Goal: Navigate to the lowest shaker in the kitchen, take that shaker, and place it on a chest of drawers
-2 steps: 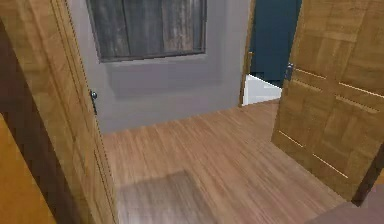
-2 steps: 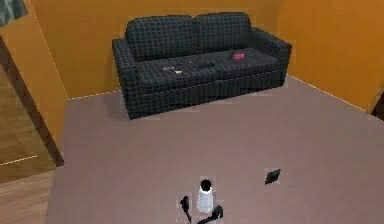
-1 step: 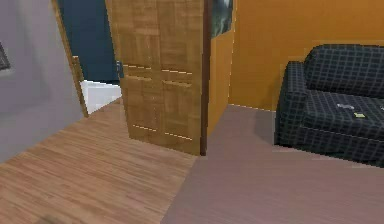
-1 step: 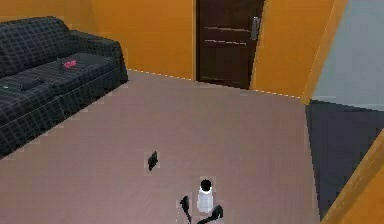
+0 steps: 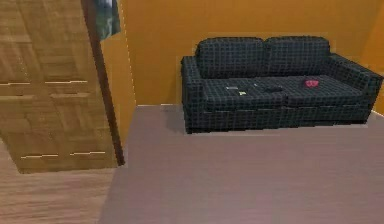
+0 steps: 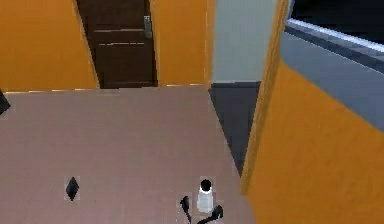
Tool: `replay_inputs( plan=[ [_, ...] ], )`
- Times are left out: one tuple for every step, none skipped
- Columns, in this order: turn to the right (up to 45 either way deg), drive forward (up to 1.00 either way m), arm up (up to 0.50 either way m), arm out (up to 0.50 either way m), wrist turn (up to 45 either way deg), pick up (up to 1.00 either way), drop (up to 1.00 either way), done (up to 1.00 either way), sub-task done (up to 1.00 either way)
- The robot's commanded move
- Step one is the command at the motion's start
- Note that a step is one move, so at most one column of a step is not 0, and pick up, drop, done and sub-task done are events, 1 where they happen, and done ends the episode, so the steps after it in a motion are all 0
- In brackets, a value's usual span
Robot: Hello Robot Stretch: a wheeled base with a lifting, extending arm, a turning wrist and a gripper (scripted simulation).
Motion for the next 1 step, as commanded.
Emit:
replay_inputs(
  plan=[
    [0.0, 0.25, 0.0, 0.0, 0.0, 0.0, 0.0, 0.0, 0.0]
  ],
)
